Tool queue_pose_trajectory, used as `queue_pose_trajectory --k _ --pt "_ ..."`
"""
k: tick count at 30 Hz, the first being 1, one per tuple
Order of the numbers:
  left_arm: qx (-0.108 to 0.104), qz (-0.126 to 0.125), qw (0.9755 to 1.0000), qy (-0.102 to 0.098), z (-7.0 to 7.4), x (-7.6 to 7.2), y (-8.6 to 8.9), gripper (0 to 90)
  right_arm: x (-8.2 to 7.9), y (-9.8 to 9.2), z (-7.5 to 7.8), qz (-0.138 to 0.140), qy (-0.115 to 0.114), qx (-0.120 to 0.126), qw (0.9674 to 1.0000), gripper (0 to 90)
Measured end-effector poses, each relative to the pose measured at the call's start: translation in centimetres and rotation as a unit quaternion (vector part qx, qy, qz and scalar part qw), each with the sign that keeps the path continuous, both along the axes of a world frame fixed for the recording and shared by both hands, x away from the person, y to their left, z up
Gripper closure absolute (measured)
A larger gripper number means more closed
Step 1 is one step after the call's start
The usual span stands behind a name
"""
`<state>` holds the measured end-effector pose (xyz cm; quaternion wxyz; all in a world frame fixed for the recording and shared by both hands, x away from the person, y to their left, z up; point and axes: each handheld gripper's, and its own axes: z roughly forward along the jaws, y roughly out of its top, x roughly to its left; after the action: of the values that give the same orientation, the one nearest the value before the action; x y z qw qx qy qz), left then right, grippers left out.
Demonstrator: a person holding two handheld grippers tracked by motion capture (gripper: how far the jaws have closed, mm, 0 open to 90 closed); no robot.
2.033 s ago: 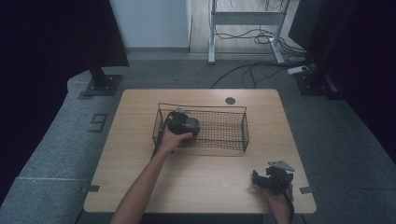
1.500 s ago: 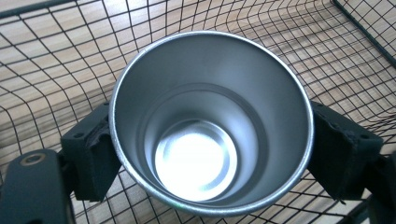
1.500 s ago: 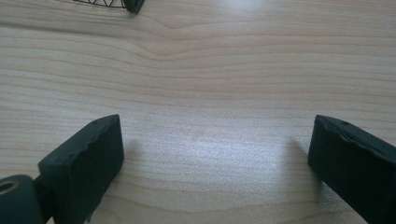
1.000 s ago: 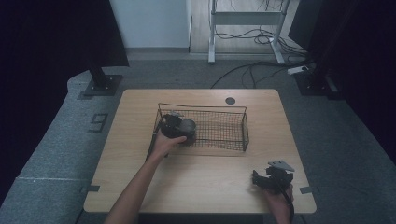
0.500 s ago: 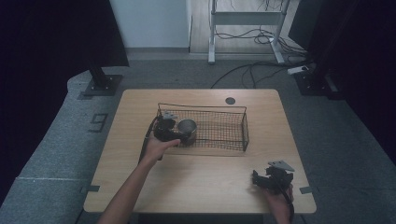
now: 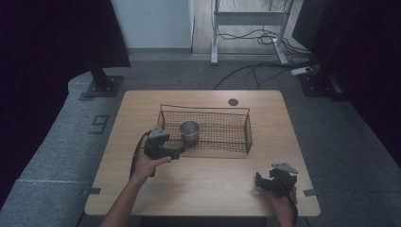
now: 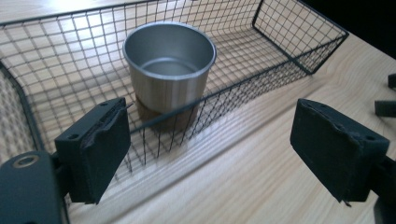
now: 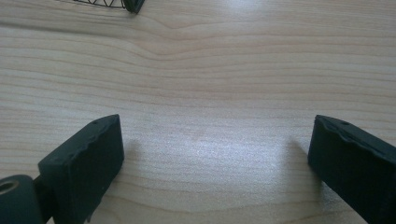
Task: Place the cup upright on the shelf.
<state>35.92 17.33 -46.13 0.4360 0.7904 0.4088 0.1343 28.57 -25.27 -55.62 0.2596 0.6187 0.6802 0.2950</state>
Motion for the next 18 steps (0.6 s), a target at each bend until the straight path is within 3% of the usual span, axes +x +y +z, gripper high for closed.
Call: queue_pose_trajectory --k 11,18 --pt "0.004 0.009 1.0000 0.001 -2.7 -3.6 1.7 13.0 0.0 0.0 0.0 -0.001 0.000 0.000 1.0000 3.7" --pt "-0.013 0.011 0.9996 0.022 -4.7 -5.1 2.6 14.2 0.0 0.0 0.0 -0.001 0.000 0.000 1.0000 4.0"
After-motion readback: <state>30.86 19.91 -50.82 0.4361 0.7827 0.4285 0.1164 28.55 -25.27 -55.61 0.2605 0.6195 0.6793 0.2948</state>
